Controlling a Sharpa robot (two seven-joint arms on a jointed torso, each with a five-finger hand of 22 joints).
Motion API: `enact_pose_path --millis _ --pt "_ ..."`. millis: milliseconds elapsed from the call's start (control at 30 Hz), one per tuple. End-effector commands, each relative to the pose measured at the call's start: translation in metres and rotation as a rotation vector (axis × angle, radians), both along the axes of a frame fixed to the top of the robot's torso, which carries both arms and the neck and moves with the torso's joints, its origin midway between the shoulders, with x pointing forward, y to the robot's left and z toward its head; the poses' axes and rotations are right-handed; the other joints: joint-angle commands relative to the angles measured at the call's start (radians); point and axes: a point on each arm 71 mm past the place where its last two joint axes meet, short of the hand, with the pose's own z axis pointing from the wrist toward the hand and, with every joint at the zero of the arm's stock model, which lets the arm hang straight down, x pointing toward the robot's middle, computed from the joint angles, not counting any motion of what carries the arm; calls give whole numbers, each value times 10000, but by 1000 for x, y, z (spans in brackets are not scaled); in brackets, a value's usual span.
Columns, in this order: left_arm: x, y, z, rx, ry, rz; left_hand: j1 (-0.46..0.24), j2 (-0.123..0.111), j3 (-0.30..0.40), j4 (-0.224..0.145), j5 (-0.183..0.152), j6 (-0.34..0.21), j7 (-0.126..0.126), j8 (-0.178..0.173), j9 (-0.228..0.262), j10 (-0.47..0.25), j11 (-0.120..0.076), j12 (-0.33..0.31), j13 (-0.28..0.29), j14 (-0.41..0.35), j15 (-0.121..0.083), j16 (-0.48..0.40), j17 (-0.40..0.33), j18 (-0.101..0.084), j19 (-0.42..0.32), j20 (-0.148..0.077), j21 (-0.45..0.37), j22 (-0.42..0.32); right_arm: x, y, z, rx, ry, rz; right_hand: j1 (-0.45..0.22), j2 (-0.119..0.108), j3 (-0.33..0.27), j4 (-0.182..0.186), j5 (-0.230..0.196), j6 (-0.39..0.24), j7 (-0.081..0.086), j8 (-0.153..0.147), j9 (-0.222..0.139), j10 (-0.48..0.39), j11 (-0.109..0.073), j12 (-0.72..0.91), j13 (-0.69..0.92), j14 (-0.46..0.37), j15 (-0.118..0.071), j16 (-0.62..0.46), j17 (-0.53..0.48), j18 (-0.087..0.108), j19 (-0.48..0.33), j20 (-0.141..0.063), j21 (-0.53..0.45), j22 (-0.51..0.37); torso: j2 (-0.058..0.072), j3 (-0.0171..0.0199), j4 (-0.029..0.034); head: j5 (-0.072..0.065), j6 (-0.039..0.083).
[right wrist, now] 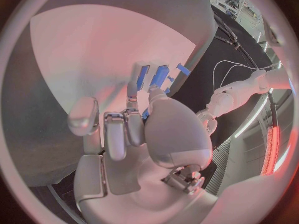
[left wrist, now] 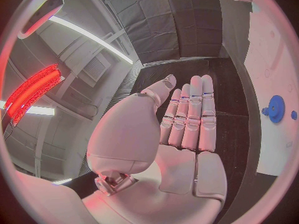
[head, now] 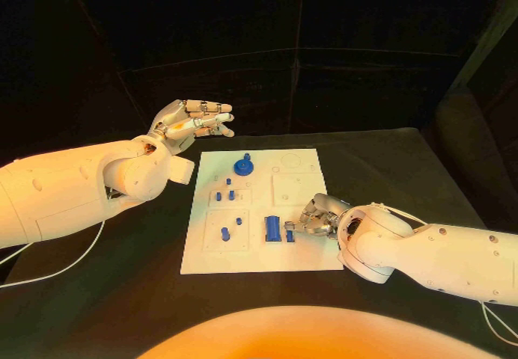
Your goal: Assemble the parts on the task board
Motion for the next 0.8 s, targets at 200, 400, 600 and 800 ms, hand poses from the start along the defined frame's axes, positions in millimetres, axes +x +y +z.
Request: enact_pose_path --millis 200,400,600,800 --pt "1 1 2 -84 -122 3 1 29 -6 6 -23 -73 -25 48 12 -63 -27 54 -13 36 -2 -35 -20 83 64 17 -36 -12 3 -14 16 2361 -939 576 1018 -58 -280 -455 691 -1455 532 -835 -286 -142 413 -1217 611 809 292 -362 1413 156 -549 205 -646 -995 -50 0 -27 11 95" --pt "6 8 2 -77 -321 382 62 123 80 -15 -10 259 -205 254 63 205 -159 219 9 -25 -56 -180 -113 96 -33 0 -94 -61 31 -36 30 5058 -1160 277 2205 166 -228 -1082 794 -1623 775 -1328 -585 -2055 615 -5042 -2105 -110 489 -2379 -1779 791 -2508 446 -3203 -4651 -190 -25 -108 -71 247" --pt "19 16 -2 -19 -411 709 -58 119 478 34 -7 465 -306 174 0 435 -196 -147 -44 175 -5 -1503 -660 101 -364 73 -464 -382 75 -65 40 7359 -1461 -752 3143 368 112 -1369 632 -1765 1148 -1990 -1038 -4171 980 -9576 -5712 -2459 886 -8293 -7544 783 -3775 823 -5592 -6199 -394 -78 -119 -142 531" --pt "33 26 -8 -73 -306 1235 -250 -47 883 146 -12 487 -280 -80 -1 527 -102 -801 -42 353 225 -3018 -1139 131 -901 368 -1260 -1070 118 -76 48 8571 -2259 -1012 3639 282 705 -1339 322 -1251 1403 -2487 -1532 -3824 1321 -12052 -8904 -3245 1364 -11571 -9331 706 -4687 1374 -7432 -7277 -563 -111 -150 -95 806"
